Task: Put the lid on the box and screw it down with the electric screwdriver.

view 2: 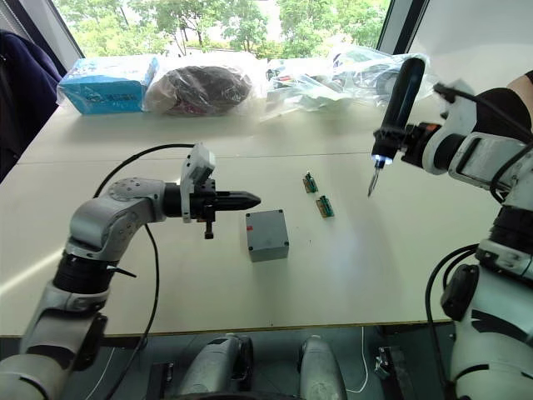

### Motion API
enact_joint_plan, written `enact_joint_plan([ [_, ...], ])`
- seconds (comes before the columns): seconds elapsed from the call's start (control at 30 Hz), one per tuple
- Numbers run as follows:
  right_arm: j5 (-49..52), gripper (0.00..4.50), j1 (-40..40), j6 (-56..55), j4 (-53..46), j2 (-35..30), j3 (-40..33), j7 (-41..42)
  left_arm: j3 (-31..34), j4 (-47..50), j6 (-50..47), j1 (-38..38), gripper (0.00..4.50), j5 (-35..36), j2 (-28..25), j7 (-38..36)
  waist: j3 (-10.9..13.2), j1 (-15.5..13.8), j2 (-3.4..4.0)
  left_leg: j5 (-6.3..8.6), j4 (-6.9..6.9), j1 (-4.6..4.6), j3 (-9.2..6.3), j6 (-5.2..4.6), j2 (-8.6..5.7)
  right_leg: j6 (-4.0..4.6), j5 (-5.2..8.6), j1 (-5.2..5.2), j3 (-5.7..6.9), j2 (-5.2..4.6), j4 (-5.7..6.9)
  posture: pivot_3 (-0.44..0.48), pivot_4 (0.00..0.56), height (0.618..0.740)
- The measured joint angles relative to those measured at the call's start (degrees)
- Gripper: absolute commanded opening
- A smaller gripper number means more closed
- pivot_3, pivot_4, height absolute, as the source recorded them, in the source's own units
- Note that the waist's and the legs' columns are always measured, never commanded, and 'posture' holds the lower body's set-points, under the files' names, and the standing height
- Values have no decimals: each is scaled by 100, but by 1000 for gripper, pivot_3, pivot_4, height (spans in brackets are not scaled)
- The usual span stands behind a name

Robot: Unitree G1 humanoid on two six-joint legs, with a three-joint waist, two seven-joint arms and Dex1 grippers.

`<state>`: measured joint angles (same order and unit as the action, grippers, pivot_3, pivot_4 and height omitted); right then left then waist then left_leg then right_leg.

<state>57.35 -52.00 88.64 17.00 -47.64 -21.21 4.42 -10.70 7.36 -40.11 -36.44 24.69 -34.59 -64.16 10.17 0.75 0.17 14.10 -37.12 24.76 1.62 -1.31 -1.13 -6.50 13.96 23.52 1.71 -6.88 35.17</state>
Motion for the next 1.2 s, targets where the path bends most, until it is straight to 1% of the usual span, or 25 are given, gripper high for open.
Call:
enact_joint_plan([
  [0.07, -76, 1781, 2, 306, 142, -235, 510, 400, -222, 5, 199, 14, 0, -184, -186, -171, 9, 6, 7, 1, -2, 0, 0, -2, 1, -18, -10, 2, -1, 4, 2, 0, 150, 740],
  [0.17, -257, 1781, 4, 342, 346, -457, 1184, 972, -390, 38, 357, 31, 0, -281, -298, -348, 25, -3, 7, 1, -7, 5, -1, -2, 1, -20, -10, 3, 0, 6, 2, 0, 150, 740],
  [0.27, -654, 1781, 60, 240, 420, -697, 1805, 1533, -390, 254, 395, 50, 0, -272, -364, -403, 27, -15, 2, 1, -14, 12, -3, -2, 0, -21, -10, 4, 2, 7, 2, 0, 150, 740],
  [0.33, -979, 1781, 254, 30, 520, -858, 2253, 1990, -345, 487, 412, 132, 0, -221, -369, -397, 29, -31, 0, 2, -21, 20, -6, -4, -3, -24, -10, 4, 2, 7, 0, 0, 150, 740],
  [0.43, -1406, 1781, 457, -253, 776, -886, 2752, 2542, -297, 626, 336, 274, 0, -128, -362, -322, 30, -13, -1, 4, -29, 28, -4, -7, -4, -43, -20, 11, 1, 7, 0, 0, 150, 740],
  [0.57, -1842, 1781, 369, -604, 1053, -899, 2970, 3084, -258, 715, 289, 363, 0, -53, -402, -266, 30, 2, -2, 3, -37, 31, -4, -7, 0, -52, -25, 14, 2, 12, 4, 0, 150, 740],
  [0.63, -2060, 2801, 273, -704, 1181, -898, 3104, 3299, -268, 747, 320, 465, 0, -87, -489, -248, 30, -4, -2, 3, -40, 30, -6, -7, 1, -52, -25, 13, 2, 13, 4, 0, 150, 740],
  [0.67, -2143, 3003, 227, -747, 1208, -899, 3173, 3387, -288, 742, 342, 504, 0, -149, -542, -247, 30, -4, -2, 3, -42, 30, -5, -6, 1, -52, -25, 13, 2, 13, 4, 0, 150, 740],
  [0.7, -2275, 3491, 182, -812, 1245, -901, 3246, 3488, -329, 739, 367, 527, 0, -213, -592, -243, 29, -5, -2, 3, -45, 30, -6, -6, 1, -52, -25, 10, 2, 14, 5, 0, 150, 740],
  [0.8, -2532, 4461, 90, -913, 1260, -909, 3444, 3757, -353, 736, 449, 538, 0, -280, -613, -232, 29, -29, -4, 4, -63, 30, -13, -7, 0, -52, -25, -2, 6, 14, 4, 0, 150, 740],
  [0.9, -2764, 4461, 69, -1000, 1262, -908, 3528, 3952, -352, 730, 458, 538, 0, -282, -620, -225, 29, -36, -4, 9, -82, 32, -15, -14, -4, -50, -25, -13, 5, 12, 1, 0, 150, 740],
  [1.07, -3083, 4461, 91, -1261, 1144, -943, 3518, 4060, -259, 596, 450, 528, 0, -265, -726, -227, 30, -18, -3, 9, -87, 38, -14, -14, -3, -54, -27, -2, 4, 11, 9, 0, 150, 740],
  [1.13, -3182, 4461, 125, -1449, 788, -1053, 3415, 4091, -125, 470, 437, 490, 0, -221, -750, -224, 31, -15, -1, 9, -86, 50, -13, -14, -2, -58, -27, 15, 5, 12, 24, 0, 150, 740],
  [1.2, -3170, 4461, 323, -1529, 209, -1161, 3068, 4050, -14, 390, 360, 470, 0, -100, -753, -247, 31, -17, -1, 9, -85, 52, -16, -14, 1, -63, -24, 18, 7, 14, 27, 0, 150, 740],
])
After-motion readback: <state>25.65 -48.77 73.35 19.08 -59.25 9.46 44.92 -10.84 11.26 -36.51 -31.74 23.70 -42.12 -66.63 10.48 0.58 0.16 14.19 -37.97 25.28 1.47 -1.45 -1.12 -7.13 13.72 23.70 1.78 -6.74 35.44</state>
